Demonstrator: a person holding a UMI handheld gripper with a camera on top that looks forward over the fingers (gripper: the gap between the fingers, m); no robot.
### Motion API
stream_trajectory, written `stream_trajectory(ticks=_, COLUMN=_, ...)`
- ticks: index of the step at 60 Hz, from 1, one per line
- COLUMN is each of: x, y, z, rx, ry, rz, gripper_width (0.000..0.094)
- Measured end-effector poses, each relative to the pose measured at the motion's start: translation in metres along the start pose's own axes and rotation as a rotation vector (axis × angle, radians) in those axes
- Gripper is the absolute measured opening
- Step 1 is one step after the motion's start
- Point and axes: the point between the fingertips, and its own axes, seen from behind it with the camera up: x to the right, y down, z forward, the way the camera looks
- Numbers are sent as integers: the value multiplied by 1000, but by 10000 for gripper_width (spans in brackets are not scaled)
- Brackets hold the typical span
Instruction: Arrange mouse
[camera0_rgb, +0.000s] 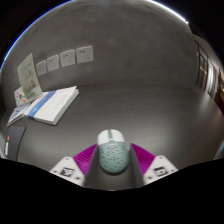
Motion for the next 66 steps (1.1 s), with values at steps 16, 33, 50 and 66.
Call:
stream_trajectory(ticks=16, x=10, y=-16, z=-18, rx=42, ry=103, rz=14, gripper_width=437)
stream_trajectory(ticks=33, x=-193, y=-153, z=-147, rx=363, ry=2, rz=86, gripper_width=436)
stream_trajectory(ticks=50, x=-468, y=-41, z=-112, rx=203, ry=-81, rz=-44, gripper_width=436)
stream_trajectory(ticks=66, x=-511, y=62, z=-62, rx=34, ry=-28, rz=-130, gripper_width=442)
